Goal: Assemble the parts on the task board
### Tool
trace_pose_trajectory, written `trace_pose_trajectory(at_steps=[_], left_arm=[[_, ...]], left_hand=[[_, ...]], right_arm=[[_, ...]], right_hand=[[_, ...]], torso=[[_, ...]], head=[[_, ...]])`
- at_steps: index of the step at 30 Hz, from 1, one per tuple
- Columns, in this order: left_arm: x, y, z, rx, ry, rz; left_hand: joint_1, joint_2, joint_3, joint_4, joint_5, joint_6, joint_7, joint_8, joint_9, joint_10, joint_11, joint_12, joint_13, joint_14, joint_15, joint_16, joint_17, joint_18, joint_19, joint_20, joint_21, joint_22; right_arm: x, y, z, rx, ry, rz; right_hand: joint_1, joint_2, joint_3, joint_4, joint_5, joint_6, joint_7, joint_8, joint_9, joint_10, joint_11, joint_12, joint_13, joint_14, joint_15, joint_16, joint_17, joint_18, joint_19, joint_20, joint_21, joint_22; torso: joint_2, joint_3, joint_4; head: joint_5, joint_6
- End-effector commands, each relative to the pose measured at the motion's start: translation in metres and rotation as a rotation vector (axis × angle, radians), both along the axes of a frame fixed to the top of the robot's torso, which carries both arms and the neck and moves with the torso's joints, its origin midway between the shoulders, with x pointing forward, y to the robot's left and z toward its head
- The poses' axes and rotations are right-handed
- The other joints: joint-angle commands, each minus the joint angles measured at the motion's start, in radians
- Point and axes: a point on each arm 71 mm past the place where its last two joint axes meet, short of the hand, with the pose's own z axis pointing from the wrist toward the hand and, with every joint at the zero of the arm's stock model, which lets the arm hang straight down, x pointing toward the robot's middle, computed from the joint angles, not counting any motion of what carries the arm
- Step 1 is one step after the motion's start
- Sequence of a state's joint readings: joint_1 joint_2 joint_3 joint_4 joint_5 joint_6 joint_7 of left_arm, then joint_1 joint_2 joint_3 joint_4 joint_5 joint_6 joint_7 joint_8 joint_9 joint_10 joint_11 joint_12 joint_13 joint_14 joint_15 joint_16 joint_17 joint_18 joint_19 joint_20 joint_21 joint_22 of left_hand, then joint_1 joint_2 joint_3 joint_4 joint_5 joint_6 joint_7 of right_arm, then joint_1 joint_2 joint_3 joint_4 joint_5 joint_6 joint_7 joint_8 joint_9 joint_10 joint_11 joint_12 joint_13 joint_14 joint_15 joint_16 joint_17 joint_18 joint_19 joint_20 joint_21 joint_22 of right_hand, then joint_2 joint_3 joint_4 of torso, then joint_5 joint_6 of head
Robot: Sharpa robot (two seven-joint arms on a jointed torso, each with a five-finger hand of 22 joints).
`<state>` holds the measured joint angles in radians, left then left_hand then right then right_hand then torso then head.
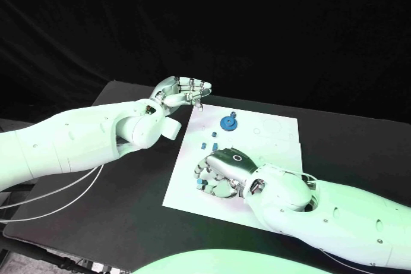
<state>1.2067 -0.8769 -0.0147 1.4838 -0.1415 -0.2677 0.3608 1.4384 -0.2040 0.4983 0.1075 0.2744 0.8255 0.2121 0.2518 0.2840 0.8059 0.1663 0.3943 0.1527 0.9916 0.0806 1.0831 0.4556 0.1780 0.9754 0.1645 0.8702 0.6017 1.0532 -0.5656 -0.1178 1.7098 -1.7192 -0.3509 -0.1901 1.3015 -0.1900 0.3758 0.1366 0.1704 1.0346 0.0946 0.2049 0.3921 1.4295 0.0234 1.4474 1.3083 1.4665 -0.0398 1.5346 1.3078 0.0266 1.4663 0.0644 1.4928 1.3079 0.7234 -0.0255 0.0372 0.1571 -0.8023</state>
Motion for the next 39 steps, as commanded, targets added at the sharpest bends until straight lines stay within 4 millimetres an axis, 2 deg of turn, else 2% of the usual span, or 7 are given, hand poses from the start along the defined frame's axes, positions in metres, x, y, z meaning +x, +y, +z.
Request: trace_pose_trajectory(at_steps=[1,10,22,25,32,38,39], left_arm=[[0.000,-0.002,0.001,-0.007,-0.004,-0.016],[0.000,-0.001,0.001,-0.006,-0.004,-0.013],[0.000,0.000,0.001,-0.005,-0.004,-0.011],[0.000,0.000,0.001,-0.004,-0.004,-0.010],[0.000,0.000,0.001,-0.004,-0.004,-0.010],[0.000,0.001,0.001,-0.004,-0.004,-0.008],[0.000,0.001,0.001,-0.004,-0.004,-0.008]], left_hand=[[-0.008,0.000,0.000,-0.007,0.004,-0.006,0.013,0.004,-0.001,-0.008,-0.003,0.006,-0.001,-0.007,-0.001,-0.004,-0.002,0.007,-0.007,-0.001,-0.007,-0.001],[-0.008,0.000,0.000,-0.007,0.004,-0.006,0.013,0.004,-0.001,-0.008,-0.003,0.006,-0.001,-0.007,-0.001,-0.004,-0.002,0.007,-0.007,-0.001,-0.007,-0.001],[-0.008,0.001,0.001,-0.009,0.004,-0.006,0.013,0.005,-0.001,-0.010,-0.003,0.008,-0.001,-0.009,-0.001,-0.004,-0.003,0.007,-0.007,-0.001,-0.007,-0.001],[-0.008,0.001,0.001,-0.009,0.004,-0.006,0.013,0.005,-0.001,-0.010,-0.003,0.008,-0.001,-0.009,-0.001,-0.004,-0.003,0.007,-0.007,-0.001,-0.007,-0.001],[-0.008,0.001,0.001,-0.009,0.004,-0.006,0.013,0.005,-0.001,-0.010,-0.003,0.008,-0.001,-0.009,-0.001,-0.004,-0.003,0.007,-0.007,-0.001,-0.007,-0.001],[-0.008,0.001,0.001,-0.009,0.004,-0.006,0.013,0.005,-0.001,-0.010,-0.003,0.008,-0.001,-0.009,-0.001,-0.004,-0.003,0.007,-0.007,-0.001,-0.007,-0.001],[-0.008,0.001,0.001,-0.009,0.004,-0.006,0.013,0.005,-0.001,-0.010,-0.003,0.008,-0.001,-0.009,-0.001,-0.004,-0.003,0.007,-0.007,-0.001,-0.007,-0.001]], right_arm=[[0.000,0.000,-0.002,-0.028,0.009,0.007],[0.000,-0.004,-0.002,-0.029,0.000,-0.003],[0.001,-0.011,-0.002,-0.035,-0.009,-0.015],[0.001,-0.012,-0.002,-0.031,-0.012,-0.018],[0.001,-0.013,-0.001,-0.019,-0.017,-0.020],[0.001,-0.014,0.000,0.002,-0.024,-0.020],[0.001,-0.014,0.001,0.007,-0.026,-0.021]], right_hand=[[0.004,0.016,0.009,-0.001,-0.007,0.010,0.000,0.005,0.002,0.005,-0.003,0.007,0.123,0.086,-0.006,0.005,0.166,-0.011,0.081,-0.002,0.003,0.241],[0.004,0.027,0.021,0.002,-0.016,0.030,-0.009,0.020,0.006,0.015,-0.010,0.016,0.132,0.087,-0.012,0.006,0.169,-0.013,0.084,-0.008,0.013,0.245],[0.003,0.027,0.021,0.002,-0.016,0.030,-0.010,0.021,0.006,0.015,-0.011,0.016,0.132,0.087,-0.013,0.006,0.169,-0.014,0.085,-0.009,0.017,0.246],[-0.001,0.021,0.020,0.003,-0.018,0.024,-0.008,0.019,0.005,0.009,-0.011,0.011,0.126,0.087,-0.014,0.007,0.170,-0.014,0.086,-0.010,0.017,0.246],[-0.016,0.000,0.013,0.011,-0.019,-0.008,0.002,0.002,-0.004,-0.002,-0.003,0.001,0.115,0.087,-0.009,0.007,0.169,-0.014,0.085,-0.009,0.016,0.246],[-0.036,-0.033,-0.019,0.027,-0.017,-0.088,0.021,-0.049,-0.027,-0.019,0.012,-0.011,0.099,0.087,0.004,0.008,0.172,-0.014,0.085,0.002,0.016,0.246],[-0.035,-0.035,-0.031,0.030,-0.020,-0.116,0.027,-0.067,-0.034,-0.022,0.016,-0.013,0.097,0.087,0.008,0.008,0.173,-0.014,0.085,0.005,0.015,0.246]], torso=[[-0.001,0.0005,-0.0008],[0.000,0.0012,-0.0009],[-0.001,0.0010,-0.0009],[0.000,0.0007,-0.0016],[-0.001,0.0003,-0.0001],[0.000,0.0002,-0.0011],[0.000,0.0002,-0.0014]], head=[[0.001,0.000],[0.001,-0.001],[0.001,-0.002],[0.001,0.000],[-0.002,0.002],[-0.003,0.002],[-0.004,0.003]])
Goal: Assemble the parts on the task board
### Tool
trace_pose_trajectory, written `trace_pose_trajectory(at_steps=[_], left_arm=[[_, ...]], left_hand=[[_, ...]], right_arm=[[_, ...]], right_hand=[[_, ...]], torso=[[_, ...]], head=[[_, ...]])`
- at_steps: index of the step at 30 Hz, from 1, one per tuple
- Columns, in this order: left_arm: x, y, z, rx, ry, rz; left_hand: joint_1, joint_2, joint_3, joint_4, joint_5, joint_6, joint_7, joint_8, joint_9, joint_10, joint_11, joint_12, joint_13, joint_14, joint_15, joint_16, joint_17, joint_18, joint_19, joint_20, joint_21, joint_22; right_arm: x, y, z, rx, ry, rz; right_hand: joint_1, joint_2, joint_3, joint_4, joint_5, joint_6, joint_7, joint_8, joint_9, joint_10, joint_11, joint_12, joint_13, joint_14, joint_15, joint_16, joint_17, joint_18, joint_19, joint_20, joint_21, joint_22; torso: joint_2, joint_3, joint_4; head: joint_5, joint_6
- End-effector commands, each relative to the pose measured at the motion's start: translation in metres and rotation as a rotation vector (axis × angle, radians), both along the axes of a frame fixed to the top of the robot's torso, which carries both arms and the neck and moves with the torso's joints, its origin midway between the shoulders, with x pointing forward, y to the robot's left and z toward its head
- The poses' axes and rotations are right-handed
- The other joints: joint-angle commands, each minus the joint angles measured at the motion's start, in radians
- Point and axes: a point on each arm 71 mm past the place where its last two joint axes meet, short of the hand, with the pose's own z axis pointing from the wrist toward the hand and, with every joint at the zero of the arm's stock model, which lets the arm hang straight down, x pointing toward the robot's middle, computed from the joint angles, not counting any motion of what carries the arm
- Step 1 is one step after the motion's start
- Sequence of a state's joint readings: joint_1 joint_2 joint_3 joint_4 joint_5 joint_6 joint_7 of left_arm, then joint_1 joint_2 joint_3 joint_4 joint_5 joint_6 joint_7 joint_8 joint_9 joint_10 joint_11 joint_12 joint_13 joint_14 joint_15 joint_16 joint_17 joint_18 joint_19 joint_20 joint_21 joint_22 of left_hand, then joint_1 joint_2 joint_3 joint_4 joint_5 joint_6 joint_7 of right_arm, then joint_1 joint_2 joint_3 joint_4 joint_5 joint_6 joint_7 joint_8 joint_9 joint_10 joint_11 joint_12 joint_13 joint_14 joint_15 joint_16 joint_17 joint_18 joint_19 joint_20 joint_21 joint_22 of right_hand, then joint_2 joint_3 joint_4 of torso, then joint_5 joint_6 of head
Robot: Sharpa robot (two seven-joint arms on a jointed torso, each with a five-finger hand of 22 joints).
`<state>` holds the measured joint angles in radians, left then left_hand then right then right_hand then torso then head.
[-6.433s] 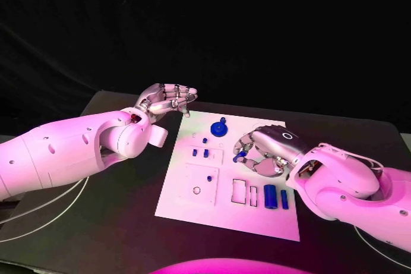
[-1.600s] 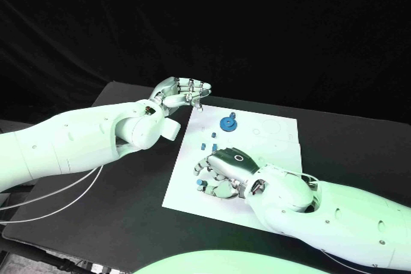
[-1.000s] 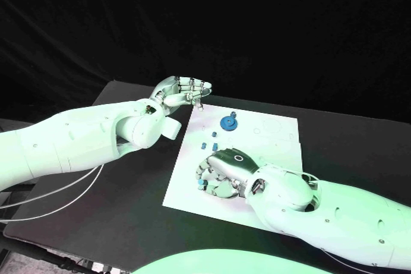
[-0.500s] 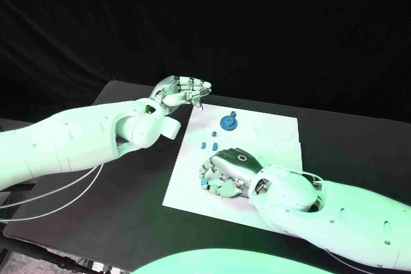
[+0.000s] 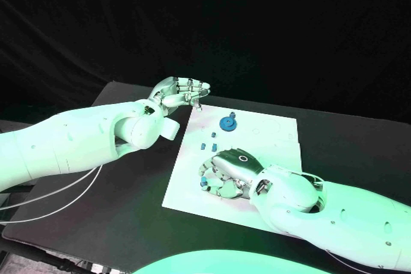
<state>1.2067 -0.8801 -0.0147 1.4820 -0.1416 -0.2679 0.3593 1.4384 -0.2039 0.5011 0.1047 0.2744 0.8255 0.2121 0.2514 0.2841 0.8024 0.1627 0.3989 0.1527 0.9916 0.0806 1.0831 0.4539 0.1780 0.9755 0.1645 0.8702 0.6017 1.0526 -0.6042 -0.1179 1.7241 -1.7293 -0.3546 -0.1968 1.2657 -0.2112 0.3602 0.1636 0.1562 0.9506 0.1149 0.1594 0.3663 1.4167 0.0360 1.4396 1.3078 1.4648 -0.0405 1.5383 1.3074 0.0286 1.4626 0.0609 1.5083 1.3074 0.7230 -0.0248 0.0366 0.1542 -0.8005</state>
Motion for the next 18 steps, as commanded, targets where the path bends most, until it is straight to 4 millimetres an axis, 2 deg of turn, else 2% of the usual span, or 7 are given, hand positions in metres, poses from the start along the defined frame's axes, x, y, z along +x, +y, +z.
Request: trace_pose_trajectory(at_steps=[1,3,6,10,13,16,18], left_arm=[[0.000,-0.002,0.001,-0.006,-0.005,-0.013],[0.000,-0.002,0.001,-0.006,-0.005,-0.013],[0.000,-0.001,0.001,-0.006,-0.005,-0.012],[0.000,-0.001,0.001,-0.005,-0.005,-0.012],[0.000,-0.001,0.001,-0.005,-0.004,-0.012],[-0.001,0.000,0.000,-0.004,-0.004,-0.011],[-0.001,0.000,0.000,-0.003,-0.002,-0.011]], left_hand=[[-0.008,0.001,-0.002,-0.006,0.004,-0.006,0.013,0.006,-0.001,-0.007,0.001,0.004,-0.001,-0.009,-0.001,-0.004,-0.001,0.007,-0.007,-0.001,-0.007,-0.001],[-0.008,0.001,-0.002,-0.006,0.004,-0.006,0.013,0.006,-0.001,-0.007,0.001,0.004,-0.001,-0.009,-0.001,-0.004,-0.001,0.007,-0.007,-0.001,-0.007,-0.001],[-0.008,0.001,-0.002,-0.006,0.004,-0.006,0.013,0.006,-0.001,-0.007,0.001,0.004,-0.001,-0.009,-0.001,-0.004,-0.001,0.007,-0.007,-0.001,-0.007,-0.001],[-0.008,0.001,-0.002,-0.006,0.004,-0.006,0.013,0.006,-0.001,-0.007,0.001,0.004,-0.001,-0.009,-0.001,-0.004,-0.001,0.007,-0.007,-0.001,-0.007,-0.001],[-0.008,0.001,-0.002,-0.006,0.004,-0.006,0.013,0.006,-0.001,-0.007,0.001,0.004,-0.001,-0.009,-0.001,-0.004,-0.001,0.007,-0.007,-0.001,-0.007,-0.001],[-0.008,0.001,-0.002,-0.006,0.004,-0.006,0.013,0.006,-0.001,-0.007,0.001,0.004,-0.001,-0.009,-0.001,-0.004,-0.001,0.007,-0.007,-0.001,-0.007,-0.001],[-0.008,0.001,-0.002,-0.006,0.004,-0.006,0.013,0.006,-0.001,-0.007,0.001,0.004,-0.001,-0.009,-0.001,-0.004,-0.001,0.007,-0.007,-0.001,-0.007,-0.001]], right_arm=[[-0.001,0.000,0.003,0.028,-0.022,0.004],[-0.001,-0.001,0.004,0.043,-0.029,0.002],[-0.002,-0.005,0.008,0.086,-0.044,-0.005],[-0.004,-0.016,0.015,0.146,-0.048,-0.025],[-0.001,-0.033,0.024,0.195,-0.029,-0.065],[0.007,-0.058,0.031,0.232,0.050,-0.145],[0.014,-0.078,0.035,0.242,0.124,-0.214]], right_hand=[[0.003,-0.013,-0.023,0.005,-0.008,-0.053,0.009,-0.035,-0.014,-0.012,-0.001,-0.006,0.095,0.089,0.007,0.005,0.174,-0.016,0.088,0.009,-0.001,0.246],[0.013,-0.011,-0.043,0.008,-0.010,-0.091,0.006,-0.059,-0.026,-0.013,-0.011,-0.007,0.094,0.089,-0.001,0.006,0.177,-0.016,0.089,0.005,0.001,0.247],[0.027,-0.007,-0.068,0.011,-0.007,-0.113,0.002,-0.073,-0.033,-0.010,-0.015,-0.005,0.096,0.090,-0.005,0.008,0.183,-0.017,0.091,0.001,0.008,0.249],[0.031,-0.002,-0.084,0.016,-0.010,-0.104,0.004,-0.069,-0.032,-0.011,-0.014,-0.005,0.095,0.090,-0.005,0.007,0.181,-0.017,0.090,0.000,0.006,0.248],[0.049,0.014,-0.089,0.021,-0.005,-0.047,0.017,-0.037,-0.023,-0.022,0.014,-0.016,0.081,0.090,0.017,0.007,0.180,-0.017,0.089,0.012,0.002,0.247],[0.052,0.036,-0.082,0.037,0.020,0.018,0.026,0.005,-0.011,-0.067,0.023,-0.063,0.027,0.086,0.026,0.001,0.164,-0.010,0.079,0.023,-0.029,0.238],[0.048,0.045,-0.079,0.047,0.027,0.052,0.021,0.033,0.000,-0.068,0.020,-0.070,0.019,0.085,0.025,-0.001,0.158,-0.008,0.077,0.025,-0.036,0.236]], torso=[[0.000,-0.0005,-0.0005],[0.000,-0.0005,-0.0002],[0.000,-0.0003,0.0001],[-0.002,-0.0010,-0.0014],[-0.003,-0.0016,-0.0027],[-0.005,-0.0014,-0.0071],[-0.007,-0.0022,-0.0105]], head=[[-0.001,0.001],[-0.002,0.002],[-0.007,0.003],[-0.015,0.007],[-0.025,0.014],[-0.034,0.020],[-0.048,0.025]])
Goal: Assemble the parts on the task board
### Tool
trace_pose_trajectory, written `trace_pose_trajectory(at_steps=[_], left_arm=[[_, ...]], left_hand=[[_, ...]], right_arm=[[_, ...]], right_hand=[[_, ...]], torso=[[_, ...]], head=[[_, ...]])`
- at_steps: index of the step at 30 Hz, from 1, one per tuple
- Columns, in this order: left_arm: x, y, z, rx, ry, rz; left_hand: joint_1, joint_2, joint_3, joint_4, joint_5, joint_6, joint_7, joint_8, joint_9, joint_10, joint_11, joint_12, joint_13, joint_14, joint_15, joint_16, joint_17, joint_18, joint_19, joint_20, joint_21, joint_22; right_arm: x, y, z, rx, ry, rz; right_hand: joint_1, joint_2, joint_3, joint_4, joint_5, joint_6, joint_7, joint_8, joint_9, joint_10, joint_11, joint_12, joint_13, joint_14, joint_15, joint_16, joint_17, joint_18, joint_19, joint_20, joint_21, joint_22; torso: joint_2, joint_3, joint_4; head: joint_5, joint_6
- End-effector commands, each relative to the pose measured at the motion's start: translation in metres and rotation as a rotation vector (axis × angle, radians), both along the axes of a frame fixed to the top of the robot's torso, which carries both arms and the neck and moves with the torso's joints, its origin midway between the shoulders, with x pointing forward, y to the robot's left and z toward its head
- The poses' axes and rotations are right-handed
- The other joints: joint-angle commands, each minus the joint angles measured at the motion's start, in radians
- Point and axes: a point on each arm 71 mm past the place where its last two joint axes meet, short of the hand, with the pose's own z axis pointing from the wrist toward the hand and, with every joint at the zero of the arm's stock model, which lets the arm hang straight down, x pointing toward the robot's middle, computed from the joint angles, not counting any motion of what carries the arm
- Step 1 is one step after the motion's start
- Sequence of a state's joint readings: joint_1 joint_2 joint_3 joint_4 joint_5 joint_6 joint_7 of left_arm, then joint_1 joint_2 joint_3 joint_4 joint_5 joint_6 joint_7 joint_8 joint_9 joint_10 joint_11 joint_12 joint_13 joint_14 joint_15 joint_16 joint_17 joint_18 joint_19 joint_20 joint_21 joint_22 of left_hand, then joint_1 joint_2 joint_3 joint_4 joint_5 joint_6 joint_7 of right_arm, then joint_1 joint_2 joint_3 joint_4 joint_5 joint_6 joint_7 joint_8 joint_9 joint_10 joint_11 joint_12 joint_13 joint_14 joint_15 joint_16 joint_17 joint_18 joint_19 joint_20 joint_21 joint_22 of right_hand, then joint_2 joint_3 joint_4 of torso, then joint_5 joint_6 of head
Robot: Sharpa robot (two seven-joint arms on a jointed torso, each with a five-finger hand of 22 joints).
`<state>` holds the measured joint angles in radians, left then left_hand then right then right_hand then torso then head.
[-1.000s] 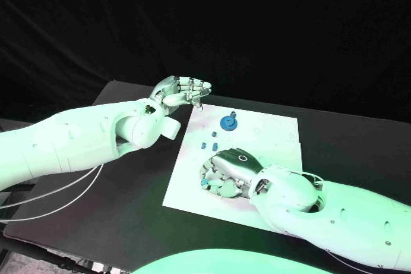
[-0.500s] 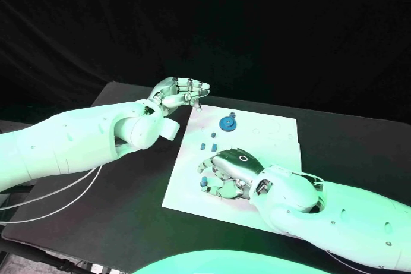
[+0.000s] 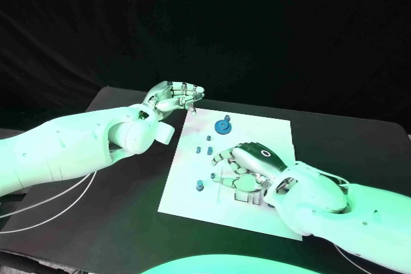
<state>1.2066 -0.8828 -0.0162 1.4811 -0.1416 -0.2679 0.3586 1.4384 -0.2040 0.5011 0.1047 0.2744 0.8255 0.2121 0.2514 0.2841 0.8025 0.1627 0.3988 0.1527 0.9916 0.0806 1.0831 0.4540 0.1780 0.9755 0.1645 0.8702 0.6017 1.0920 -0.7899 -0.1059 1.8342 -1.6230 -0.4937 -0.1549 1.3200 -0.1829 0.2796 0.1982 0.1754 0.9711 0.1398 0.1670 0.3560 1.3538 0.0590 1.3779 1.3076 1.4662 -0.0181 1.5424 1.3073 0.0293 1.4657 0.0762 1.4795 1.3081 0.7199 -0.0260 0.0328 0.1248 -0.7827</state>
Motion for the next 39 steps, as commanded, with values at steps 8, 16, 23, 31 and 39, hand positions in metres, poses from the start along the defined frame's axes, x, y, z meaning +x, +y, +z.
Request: trace_pose_trajectory(at_steps=[8,16,23,31,39], left_arm=[[-0.004,-0.001,-0.002,-0.005,0.001,-0.020],[-0.011,-0.002,-0.013,-0.009,0.010,-0.018],[-0.015,-0.004,-0.014,-0.015,0.010,-0.024],[-0.017,-0.005,-0.015,-0.019,0.010,-0.030],[-0.019,-0.004,-0.015,-0.019,0.013,-0.032]], left_hand=[[-0.018,0.004,-0.005,-0.006,0.003,-0.009,0.013,0.011,-0.002,-0.003,0.000,0.021,0.002,-0.009,0.000,0.000,-0.004,0.007,-0.009,0.000,-0.007,-0.001],[-0.033,0.006,-0.006,-0.008,0.003,-0.016,0.000,0.022,-0.005,0.053,-0.015,0.100,0.026,-0.004,-0.011,0.011,-0.012,0.008,-0.005,-0.008,-0.009,-0.003],[-0.055,0.003,-0.018,0.002,0.001,-0.020,-0.005,0.029,-0.006,0.057,-0.022,0.151,0.046,-0.001,-0.015,0.020,-0.016,0.007,-0.001,-0.011,-0.018,-0.010],[-0.087,-0.008,-0.056,0.028,-0.003,-0.027,-0.011,0.041,-0.007,0.045,-0.027,0.221,0.076,0.000,-0.017,0.034,-0.017,0.007,0.010,-0.012,-0.042,-0.027],[-0.088,-0.008,-0.061,0.032,-0.003,-0.028,-0.011,0.043,-0.008,0.038,-0.028,0.231,0.080,0.000,-0.018,0.037,-0.017,0.007,0.013,-0.012,-0.046,-0.030]], right_arm=[[0.014,-0.097,0.015,0.059,0.300,-0.288],[-0.004,-0.137,0.006,-0.058,0.303,-0.398],[-0.016,-0.154,-0.005,-0.111,0.308,-0.476],[-0.027,-0.147,-0.024,-0.138,0.316,-0.508],[-0.028,-0.131,-0.034,-0.146,0.304,-0.482]], right_hand=[[-0.057,0.019,-0.025,0.064,0.012,0.049,-0.030,0.100,0.072,0.086,-0.027,0.059,0.098,0.089,-0.018,0.003,0.180,-0.019,0.090,-0.006,0.043,0.249],[-0.099,0.016,-0.062,0.093,-0.006,0.034,-0.034,0.130,0.107,0.096,-0.030,0.063,0.107,0.090,-0.021,0.004,0.185,-0.021,0.094,-0.010,0.053,0.252],[-0.125,0.009,-0.108,0.092,0.067,0.020,-0.038,0.153,0.135,0.088,-0.034,0.050,0.096,0.087,-0.025,0.000,0.174,-0.018,0.088,-0.014,0.037,0.248],[-0.154,0.011,-0.154,0.094,0.059,0.012,-0.040,0.166,0.150,0.092,-0.036,0.053,0.102,0.087,-0.027,0.001,0.175,-0.019,0.089,-0.015,0.039,0.248],[-0.154,0.012,-0.156,0.094,0.059,0.011,-0.040,0.166,0.151,0.095,-0.036,0.055,0.105,0.088,-0.027,0.001,0.176,-0.019,0.090,-0.015,0.041,0.249]], torso=[[-0.014,-0.0038,-0.0229],[-0.023,0.0000,-0.0381],[-0.026,-0.0010,-0.0406],[-0.024,-0.0020,-0.0410],[-0.024,-0.0025,-0.0365]], head=[[-0.103,0.026],[-0.164,0.016],[-0.192,0.009],[-0.206,0.000],[-0.212,-0.004]])
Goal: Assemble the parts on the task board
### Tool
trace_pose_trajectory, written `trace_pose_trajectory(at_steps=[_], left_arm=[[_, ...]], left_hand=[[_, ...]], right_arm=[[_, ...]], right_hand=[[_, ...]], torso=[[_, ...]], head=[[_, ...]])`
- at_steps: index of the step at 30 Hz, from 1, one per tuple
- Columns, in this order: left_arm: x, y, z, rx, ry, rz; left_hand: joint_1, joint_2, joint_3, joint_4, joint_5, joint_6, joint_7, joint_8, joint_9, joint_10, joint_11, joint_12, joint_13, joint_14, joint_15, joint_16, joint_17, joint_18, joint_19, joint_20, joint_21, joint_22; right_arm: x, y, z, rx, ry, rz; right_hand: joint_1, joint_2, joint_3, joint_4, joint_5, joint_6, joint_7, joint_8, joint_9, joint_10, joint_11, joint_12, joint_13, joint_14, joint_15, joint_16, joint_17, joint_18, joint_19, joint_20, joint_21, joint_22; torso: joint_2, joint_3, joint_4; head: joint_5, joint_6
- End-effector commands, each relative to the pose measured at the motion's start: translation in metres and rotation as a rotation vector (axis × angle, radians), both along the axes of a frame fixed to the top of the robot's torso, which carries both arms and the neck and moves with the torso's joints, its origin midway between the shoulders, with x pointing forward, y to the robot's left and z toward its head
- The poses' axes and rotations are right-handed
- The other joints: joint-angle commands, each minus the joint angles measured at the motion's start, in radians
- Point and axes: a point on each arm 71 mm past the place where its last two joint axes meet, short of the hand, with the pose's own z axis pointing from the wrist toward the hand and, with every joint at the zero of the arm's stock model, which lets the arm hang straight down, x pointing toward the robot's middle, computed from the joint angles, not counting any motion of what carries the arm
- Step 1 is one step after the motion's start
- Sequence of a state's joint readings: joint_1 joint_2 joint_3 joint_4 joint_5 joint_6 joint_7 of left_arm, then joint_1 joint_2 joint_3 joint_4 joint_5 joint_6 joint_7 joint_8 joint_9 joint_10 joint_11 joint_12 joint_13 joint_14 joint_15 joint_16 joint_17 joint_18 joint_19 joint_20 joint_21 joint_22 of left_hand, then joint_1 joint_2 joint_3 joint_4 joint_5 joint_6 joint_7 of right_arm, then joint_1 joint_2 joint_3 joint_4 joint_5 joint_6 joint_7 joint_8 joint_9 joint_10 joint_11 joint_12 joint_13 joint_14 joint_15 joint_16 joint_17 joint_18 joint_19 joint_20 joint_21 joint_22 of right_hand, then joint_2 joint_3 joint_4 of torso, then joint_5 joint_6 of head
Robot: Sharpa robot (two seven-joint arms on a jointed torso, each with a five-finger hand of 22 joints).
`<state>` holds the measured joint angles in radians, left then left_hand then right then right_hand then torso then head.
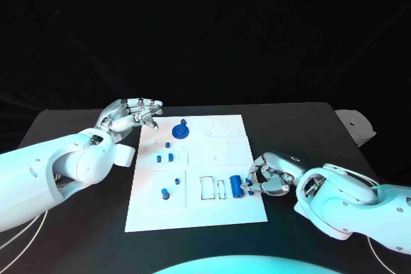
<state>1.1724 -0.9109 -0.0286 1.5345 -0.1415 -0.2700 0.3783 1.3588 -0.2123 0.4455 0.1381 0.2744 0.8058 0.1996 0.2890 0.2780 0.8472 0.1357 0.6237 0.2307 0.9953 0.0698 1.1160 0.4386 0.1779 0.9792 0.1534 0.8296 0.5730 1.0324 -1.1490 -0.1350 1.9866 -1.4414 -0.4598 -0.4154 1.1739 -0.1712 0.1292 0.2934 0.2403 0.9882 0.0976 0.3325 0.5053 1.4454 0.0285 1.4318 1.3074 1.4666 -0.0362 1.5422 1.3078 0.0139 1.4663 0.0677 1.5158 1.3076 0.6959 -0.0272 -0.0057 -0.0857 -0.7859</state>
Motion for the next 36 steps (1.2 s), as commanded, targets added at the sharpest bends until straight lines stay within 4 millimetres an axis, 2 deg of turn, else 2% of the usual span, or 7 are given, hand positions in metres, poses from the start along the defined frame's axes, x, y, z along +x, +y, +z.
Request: trace_pose_trajectory(at_steps=[1,5,10,19,26,32,36], left_arm=[[-0.001,-0.002,0.001,-0.010,-0.012,-0.008],[-0.001,-0.002,0.001,-0.009,-0.010,-0.009],[-0.001,-0.002,0.001,-0.009,-0.007,-0.009],[-0.002,-0.001,0.001,-0.008,-0.002,-0.014],[-0.002,-0.001,0.001,-0.007,0.003,-0.017],[-0.003,-0.001,0.001,-0.006,0.008,-0.018],[-0.003,0.000,0.001,-0.005,0.009,-0.018]], left_hand=[[-0.008,0.000,-0.005,-0.001,-0.003,-0.008,0.001,0.005,-0.002,-0.006,-0.001,0.006,0.002,-0.003,-0.007,0.004,-0.001,0.007,0.009,-0.001,-0.006,-0.002],[-0.008,0.000,-0.006,-0.001,-0.002,-0.008,0.001,0.006,-0.002,-0.008,-0.001,0.007,0.002,-0.003,-0.007,0.004,-0.001,0.007,0.009,-0.001,-0.006,-0.002],[-0.006,0.001,-0.006,-0.001,-0.002,-0.009,0.001,0.006,-0.002,-0.012,-0.001,0.009,0.003,-0.004,-0.007,0.005,-0.002,0.007,0.010,-0.001,-0.007,-0.003],[-0.001,0.004,-0.006,-0.001,-0.001,-0.009,0.001,0.009,-0.001,-0.020,0.000,0.013,0.005,-0.004,-0.007,0.006,-0.002,0.007,0.013,-0.001,-0.010,-0.005],[0.000,0.004,-0.006,-0.001,-0.001,-0.009,0.002,0.009,-0.001,-0.023,0.000,0.014,0.005,-0.005,-0.007,0.006,-0.002,0.007,0.013,-0.001,-0.010,-0.006],[0.001,0.005,-0.006,0.000,-0.001,-0.009,0.002,0.010,-0.002,-0.028,0.001,0.015,0.005,-0.006,-0.006,0.007,-0.002,0.006,0.014,-0.001,-0.011,-0.006],[0.001,0.005,-0.006,0.000,-0.001,-0.009,0.002,0.010,-0.002,-0.029,0.001,0.015,0.005,-0.006,-0.006,0.007,-0.002,0.006,0.014,-0.001,-0.012,-0.007]], right_arm=[[0.002,0.003,-0.001,-0.030,-0.036,-0.004],[0.002,0.010,-0.004,-0.023,-0.038,0.010],[0.005,0.014,-0.008,-0.030,-0.035,0.020],[0.006,0.019,-0.017,-0.070,-0.008,0.025],[0.005,0.023,-0.023,-0.101,0.019,0.036],[0.003,0.025,-0.030,-0.135,0.040,0.044],[0.003,0.027,-0.032,-0.142,0.043,0.048]], right_hand=[[-0.008,0.001,-0.006,-0.001,-0.006,-0.006,0.002,0.001,0.001,0.003,-0.005,0.002,0.105,0.087,-0.009,0.001,0.175,-0.004,0.089,-0.007,0.005,0.249],[-0.007,0.001,-0.007,-0.002,-0.006,-0.008,0.002,0.001,0.002,0.003,-0.005,0.001,0.105,0.087,-0.009,0.001,0.176,-0.003,0.089,-0.007,0.004,0.249],[-0.006,0.002,-0.008,-0.003,-0.006,-0.009,0.002,0.001,0.002,0.002,-0.005,0.000,0.104,0.087,-0.009,0.001,0.175,-0.003,0.089,-0.007,0.003,0.249],[-0.018,0.010,-0.032,-0.001,-0.015,-0.011,0.001,0.007,0.009,0.001,-0.005,-0.001,0.103,0.087,-0.009,0.000,0.173,-0.003,0.088,-0.007,0.000,0.248],[-0.025,0.018,-0.058,-0.001,-0.026,-0.010,0.000,0.015,0.016,0.000,-0.007,-0.003,0.103,0.086,-0.010,-0.001,0.171,-0.002,0.087,-0.008,-0.001,0.248],[-0.028,0.028,-0.089,-0.001,-0.037,-0.009,-0.003,0.025,0.024,0.000,-0.009,-0.004,0.104,0.086,-0.011,-0.001,0.172,-0.002,0.087,-0.009,-0.002,0.248],[-0.003,0.043,-0.099,-0.004,-0.019,-0.006,-0.007,0.036,0.032,0.003,-0.012,-0.002,0.107,0.087,-0.014,0.000,0.175,-0.003,0.089,-0.011,0.002,0.249]], torso=[[0.000,-0.0018,0.0009],[0.001,0.0002,0.0015],[-0.001,-0.0017,0.0009],[0.000,0.0008,0.0014],[0.001,-0.0017,0.0002],[0.000,-0.0013,-0.0002],[0.000,-0.0013,-0.0003]], head=[[-0.001,-0.001],[0.003,-0.003],[0.004,-0.007],[0.009,-0.011],[0.014,-0.013],[0.017,-0.018],[0.016,-0.017]])
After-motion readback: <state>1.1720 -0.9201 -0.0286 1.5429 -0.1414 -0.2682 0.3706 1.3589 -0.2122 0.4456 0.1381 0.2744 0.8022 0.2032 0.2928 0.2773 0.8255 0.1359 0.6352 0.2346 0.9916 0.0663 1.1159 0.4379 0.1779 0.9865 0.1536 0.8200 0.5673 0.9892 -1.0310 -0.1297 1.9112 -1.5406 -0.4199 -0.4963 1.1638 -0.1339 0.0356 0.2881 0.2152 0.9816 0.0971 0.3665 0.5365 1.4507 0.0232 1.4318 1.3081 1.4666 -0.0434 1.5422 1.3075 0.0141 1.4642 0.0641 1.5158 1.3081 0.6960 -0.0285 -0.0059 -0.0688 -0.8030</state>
